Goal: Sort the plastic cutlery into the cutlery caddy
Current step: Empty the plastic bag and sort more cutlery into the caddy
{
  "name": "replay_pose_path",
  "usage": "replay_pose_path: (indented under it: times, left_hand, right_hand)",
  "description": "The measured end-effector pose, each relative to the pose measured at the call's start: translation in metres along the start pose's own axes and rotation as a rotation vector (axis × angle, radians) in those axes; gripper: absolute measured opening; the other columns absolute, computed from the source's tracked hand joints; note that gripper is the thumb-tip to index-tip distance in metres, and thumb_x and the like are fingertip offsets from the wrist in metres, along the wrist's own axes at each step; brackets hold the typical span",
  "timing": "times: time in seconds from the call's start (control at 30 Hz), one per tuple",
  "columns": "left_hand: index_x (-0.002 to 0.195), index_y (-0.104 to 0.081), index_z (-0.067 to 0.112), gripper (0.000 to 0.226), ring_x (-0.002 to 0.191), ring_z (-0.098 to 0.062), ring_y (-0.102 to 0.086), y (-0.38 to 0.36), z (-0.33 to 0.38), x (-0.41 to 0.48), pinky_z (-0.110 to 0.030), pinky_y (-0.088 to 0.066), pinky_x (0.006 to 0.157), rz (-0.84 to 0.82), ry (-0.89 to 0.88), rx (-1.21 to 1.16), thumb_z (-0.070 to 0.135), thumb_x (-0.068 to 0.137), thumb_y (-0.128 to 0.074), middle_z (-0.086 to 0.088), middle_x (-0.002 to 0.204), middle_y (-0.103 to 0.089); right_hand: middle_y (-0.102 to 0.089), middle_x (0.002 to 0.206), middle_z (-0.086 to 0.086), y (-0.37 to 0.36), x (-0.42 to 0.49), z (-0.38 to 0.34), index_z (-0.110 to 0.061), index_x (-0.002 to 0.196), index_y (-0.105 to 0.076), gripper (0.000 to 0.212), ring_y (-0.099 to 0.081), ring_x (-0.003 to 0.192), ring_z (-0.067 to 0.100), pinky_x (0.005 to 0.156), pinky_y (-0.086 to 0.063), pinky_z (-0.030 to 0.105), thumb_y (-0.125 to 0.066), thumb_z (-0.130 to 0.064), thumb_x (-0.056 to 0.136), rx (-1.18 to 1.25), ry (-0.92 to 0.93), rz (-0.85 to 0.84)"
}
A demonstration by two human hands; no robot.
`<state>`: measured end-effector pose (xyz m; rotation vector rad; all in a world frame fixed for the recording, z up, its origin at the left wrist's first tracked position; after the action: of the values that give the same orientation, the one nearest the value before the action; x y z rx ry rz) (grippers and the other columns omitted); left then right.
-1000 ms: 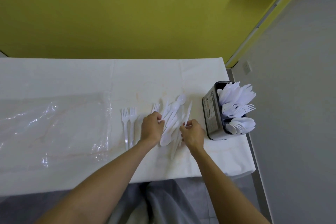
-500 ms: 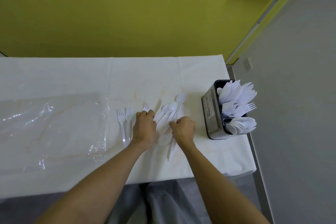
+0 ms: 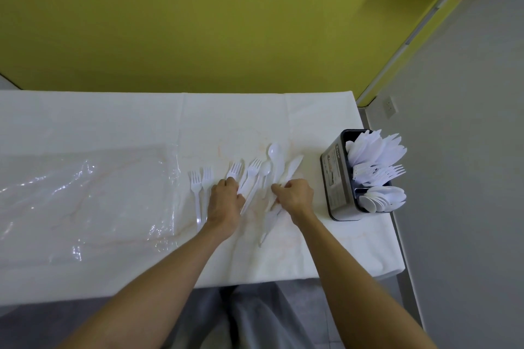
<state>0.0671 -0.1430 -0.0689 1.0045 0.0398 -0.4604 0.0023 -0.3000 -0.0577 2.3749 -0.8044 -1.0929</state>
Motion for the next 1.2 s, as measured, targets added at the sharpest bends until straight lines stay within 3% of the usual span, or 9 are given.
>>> replay_pose_path:
  times: [0.13,0.23,0.33,0.47,0.63,0.77,0.93,1.03,1.2]
  left_hand:
    - [0.089,-0.055,0.009,0.003,0.081,-0.022,-0.054,0.000,0.005,-0.005,-0.027,-0.038,0.064,0.013,0.053,-0.137,0.010,0.087,-0.055,-0.005,0.087,-0.057]
    - [0.091,-0.059,0.010,0.006,0.079,-0.019,-0.058,-0.004,0.018,-0.011,-0.030,-0.047,0.066,-0.066,0.085,-0.203,0.012,0.086,-0.058,-0.002,0.085,-0.061]
    - [0.085,-0.057,0.012,0.004,0.076,-0.019,-0.058,-0.014,0.029,-0.013,-0.031,-0.049,0.070,-0.188,0.072,-0.208,0.009,0.085,-0.060,0.000,0.076,-0.059]
    - [0.084,-0.057,0.013,0.013,0.080,-0.023,-0.061,-0.029,0.034,-0.019,-0.033,-0.050,0.072,-0.298,0.067,-0.175,0.014,0.080,-0.070,-0.003,0.081,-0.062]
    - [0.078,-0.059,0.006,0.009,0.071,-0.023,-0.058,-0.031,0.033,-0.024,-0.031,-0.046,0.063,-0.302,0.034,-0.075,0.010,0.079,-0.067,-0.008,0.076,-0.061]
    - [0.070,-0.055,0.008,0.012,0.062,-0.019,-0.051,-0.023,0.027,-0.022,-0.028,-0.039,0.057,-0.332,0.017,0.000,0.009,0.077,-0.065,-0.007,0.068,-0.055]
    - [0.052,-0.033,0.012,0.040,0.048,-0.015,-0.033,-0.008,0.013,-0.019,-0.023,-0.023,0.046,-0.350,0.015,0.073,0.011,0.077,-0.063,-0.002,0.052,-0.032]
    - [0.058,-0.043,0.010,0.028,0.057,-0.020,-0.040,0.001,0.007,-0.019,-0.028,-0.031,0.054,-0.325,0.023,0.080,0.011,0.076,-0.065,-0.006,0.059,-0.041]
    - [0.080,-0.051,0.012,0.017,0.075,-0.023,-0.054,0.016,-0.007,-0.022,-0.027,-0.038,0.062,-0.281,0.062,0.000,0.013,0.079,-0.067,-0.005,0.079,-0.057]
  right_hand:
    - [-0.072,0.073,0.006,0.020,-0.005,0.012,-0.003,0.085,-0.067,0.013,-0.062,0.058,0.013,0.059,-0.054,0.029,-0.063,-0.015,0.084,0.183,0.002,-0.027]
    - [-0.071,0.073,0.008,0.034,-0.011,0.021,-0.001,0.087,-0.065,0.008,-0.060,0.057,0.013,0.054,-0.051,0.021,-0.061,-0.008,0.087,0.271,0.005,-0.042]
    - [-0.068,0.073,0.010,0.038,-0.016,0.033,-0.004,0.082,-0.067,0.011,-0.057,0.059,0.015,0.057,-0.052,0.022,-0.059,-0.009,0.088,0.247,-0.021,-0.077]
    - [-0.064,0.074,0.007,0.039,-0.019,0.049,-0.003,0.091,-0.065,0.014,-0.058,0.059,0.015,0.058,-0.053,0.024,-0.062,-0.016,0.088,0.181,-0.038,-0.048]
    - [-0.065,0.077,0.007,0.039,-0.022,0.059,-0.003,0.090,-0.063,0.013,-0.060,0.059,0.015,0.053,-0.050,0.021,-0.065,-0.015,0.087,0.068,-0.013,-0.016]
    - [-0.069,0.085,0.015,0.038,-0.021,0.060,0.002,0.094,-0.063,0.018,-0.062,0.062,0.017,0.057,-0.055,0.025,-0.063,-0.015,0.086,0.045,-0.015,0.000]
    - [-0.071,0.083,0.013,0.032,-0.020,0.047,-0.001,0.087,-0.065,0.015,-0.066,0.067,0.022,0.064,-0.058,0.032,-0.068,-0.015,0.084,0.045,0.029,-0.016]
    - [-0.071,0.078,0.016,0.023,-0.025,0.035,0.003,0.083,-0.067,0.016,-0.065,0.058,0.022,0.063,-0.058,0.032,-0.069,-0.013,0.081,-0.010,0.056,-0.011]
    - [-0.065,0.070,0.013,0.009,-0.027,0.027,0.000,0.073,-0.061,0.015,-0.065,0.064,0.028,0.066,-0.058,0.036,-0.066,-0.011,0.081,-0.122,0.072,0.053]
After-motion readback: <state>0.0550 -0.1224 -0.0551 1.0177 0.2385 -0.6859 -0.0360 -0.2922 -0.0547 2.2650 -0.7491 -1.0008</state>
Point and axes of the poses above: each hand's wrist, its own x-axis towards the middle knuckle, its own y-axis out of the back of the hand, z = x × y, the point moved 3 cm from there along x, towards the middle knuckle
